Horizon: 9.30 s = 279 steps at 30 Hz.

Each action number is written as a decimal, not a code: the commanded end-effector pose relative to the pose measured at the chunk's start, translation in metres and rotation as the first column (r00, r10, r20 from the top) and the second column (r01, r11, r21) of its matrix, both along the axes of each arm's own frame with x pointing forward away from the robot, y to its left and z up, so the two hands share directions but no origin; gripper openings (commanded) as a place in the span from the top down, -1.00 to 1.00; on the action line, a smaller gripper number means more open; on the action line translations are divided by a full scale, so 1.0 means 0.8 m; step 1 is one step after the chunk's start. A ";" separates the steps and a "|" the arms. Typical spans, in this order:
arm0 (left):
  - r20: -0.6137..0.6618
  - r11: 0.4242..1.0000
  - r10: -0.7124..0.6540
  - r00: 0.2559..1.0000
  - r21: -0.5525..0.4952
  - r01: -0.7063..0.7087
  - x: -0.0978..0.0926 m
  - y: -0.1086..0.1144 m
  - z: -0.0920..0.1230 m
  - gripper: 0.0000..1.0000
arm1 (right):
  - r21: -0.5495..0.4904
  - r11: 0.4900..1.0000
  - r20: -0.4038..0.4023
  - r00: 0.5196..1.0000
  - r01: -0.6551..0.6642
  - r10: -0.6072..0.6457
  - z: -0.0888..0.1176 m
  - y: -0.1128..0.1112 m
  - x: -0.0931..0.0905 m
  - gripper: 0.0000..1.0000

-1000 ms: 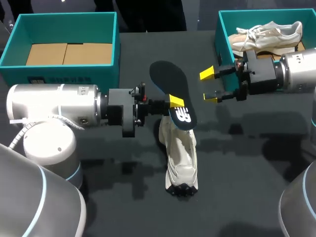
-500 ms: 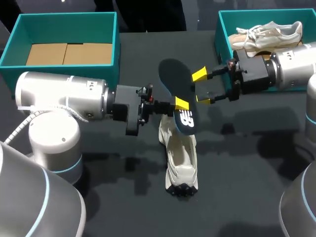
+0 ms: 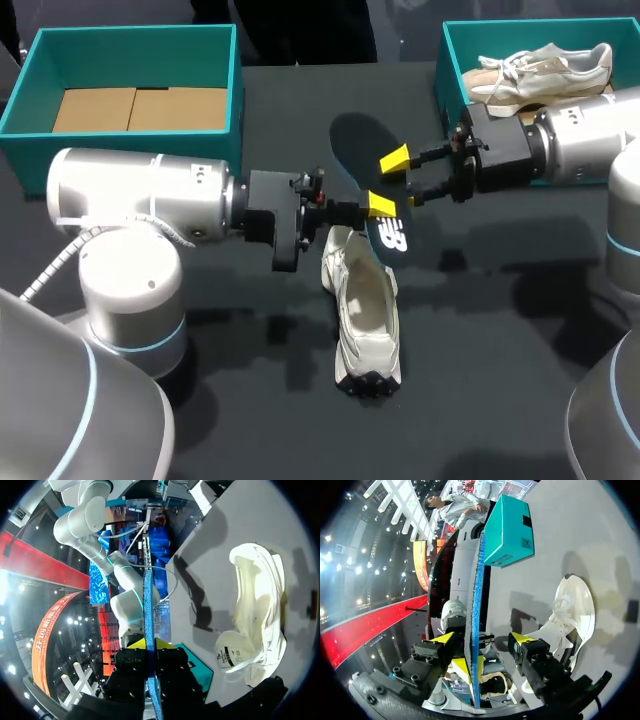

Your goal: Take the shoe out of the shoebox, open the shoe tongue, remove and reinsert the insole, then place the shoe into the shoebox

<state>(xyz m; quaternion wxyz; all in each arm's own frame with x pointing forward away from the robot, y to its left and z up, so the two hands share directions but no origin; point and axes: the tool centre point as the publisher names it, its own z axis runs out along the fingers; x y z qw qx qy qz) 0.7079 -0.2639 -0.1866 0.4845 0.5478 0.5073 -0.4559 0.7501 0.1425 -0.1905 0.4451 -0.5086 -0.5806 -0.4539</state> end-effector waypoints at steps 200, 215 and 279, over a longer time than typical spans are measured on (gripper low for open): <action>-0.107 0.919 0.059 0.993 0.393 -0.012 0.082 0.136 0.123 -1.00 | 0.092 0.994 0.007 0.998 -0.057 0.057 -0.012 0.015 -0.030 1.00; -0.005 0.978 0.124 0.992 0.168 -0.122 0.065 0.153 0.072 -1.00 | 0.092 0.994 0.007 0.998 -0.057 0.057 -0.012 0.015 -0.030 1.00; -0.147 0.972 0.231 0.962 -0.003 -0.234 0.069 0.023 -0.009 0.41 | 0.253 0.965 -0.101 0.994 0.061 -0.037 0.010 0.035 -0.045 1.00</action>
